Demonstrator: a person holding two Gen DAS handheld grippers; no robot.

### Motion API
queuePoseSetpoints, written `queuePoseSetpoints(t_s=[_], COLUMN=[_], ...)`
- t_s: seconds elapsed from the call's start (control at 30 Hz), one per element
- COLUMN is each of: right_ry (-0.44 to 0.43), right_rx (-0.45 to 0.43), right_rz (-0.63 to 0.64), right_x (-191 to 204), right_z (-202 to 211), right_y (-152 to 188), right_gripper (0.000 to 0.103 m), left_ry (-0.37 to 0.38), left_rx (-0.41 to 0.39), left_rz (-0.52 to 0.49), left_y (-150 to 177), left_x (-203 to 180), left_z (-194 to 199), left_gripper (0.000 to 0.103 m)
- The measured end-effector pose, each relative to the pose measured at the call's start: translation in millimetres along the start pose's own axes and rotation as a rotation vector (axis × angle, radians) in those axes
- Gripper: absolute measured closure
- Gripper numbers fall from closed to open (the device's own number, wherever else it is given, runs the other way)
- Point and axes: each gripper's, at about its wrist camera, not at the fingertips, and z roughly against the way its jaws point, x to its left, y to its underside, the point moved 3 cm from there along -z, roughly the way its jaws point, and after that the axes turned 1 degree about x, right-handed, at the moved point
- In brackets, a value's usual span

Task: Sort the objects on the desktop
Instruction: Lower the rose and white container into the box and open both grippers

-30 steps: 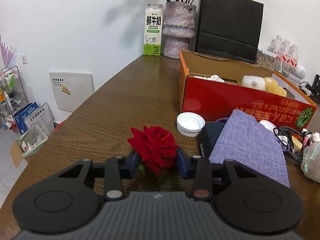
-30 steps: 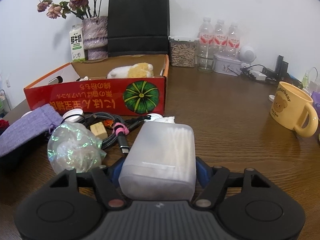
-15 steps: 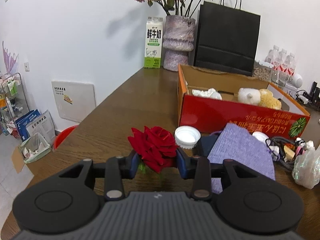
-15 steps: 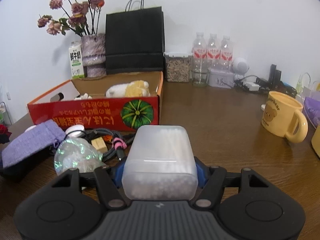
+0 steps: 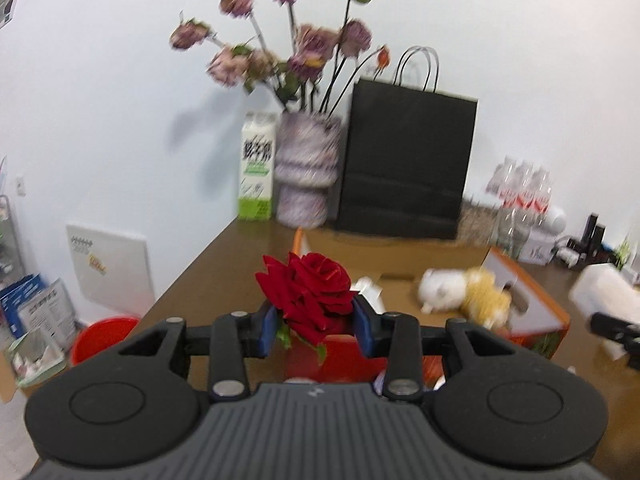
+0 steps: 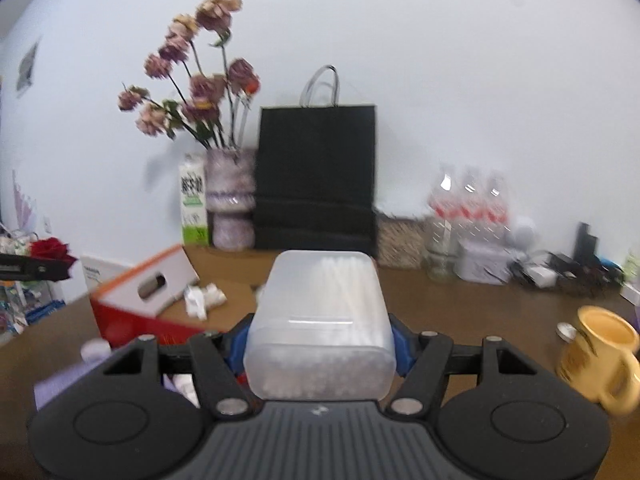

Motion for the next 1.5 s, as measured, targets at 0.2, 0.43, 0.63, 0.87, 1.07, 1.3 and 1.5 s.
queuePoseSetpoints(t_s=[0.2,0.43,0.63,0.87,1.07,1.3,1.5], right_ry=[-0.084,-0.124,-0.105,-0.069,-0.027,0.001,-0.015], right_rx=[0.009,0.169,0.294,0.379,0.397,0.382,0.376], right_rz=[0.000,-0.004,0.013,0.039,0.028,0.038,0.015], right_x=[23,44,50,47,37,37,35], right_z=[-51,-129,-173,-195,-205,-207,-206], right_y=[-31,-29,-13,1,8,8,6], right_gripper=[0.038,0.038,0.038,0.038,0.038,0.038,0.031], left_ry=[0.036,0.031,0.013,-0.006,-0.005,-0.006,0.012], left_rx=[-0.019,0.112,0.235,0.326,0.366,0.393,0.387], left_rz=[0.010,0.008,-0.006,-0.026,-0.050,-0.055,-0.040], left_y=[-31,-32,-14,3,12,19,17], left_x=[-25,-35,-36,-33,-38,-40,-41], left_z=[-37,-104,-147,-175,-184,-189,-186], left_gripper=[0.064,0.064,0.064,0.064,0.064,0.064,0.059])
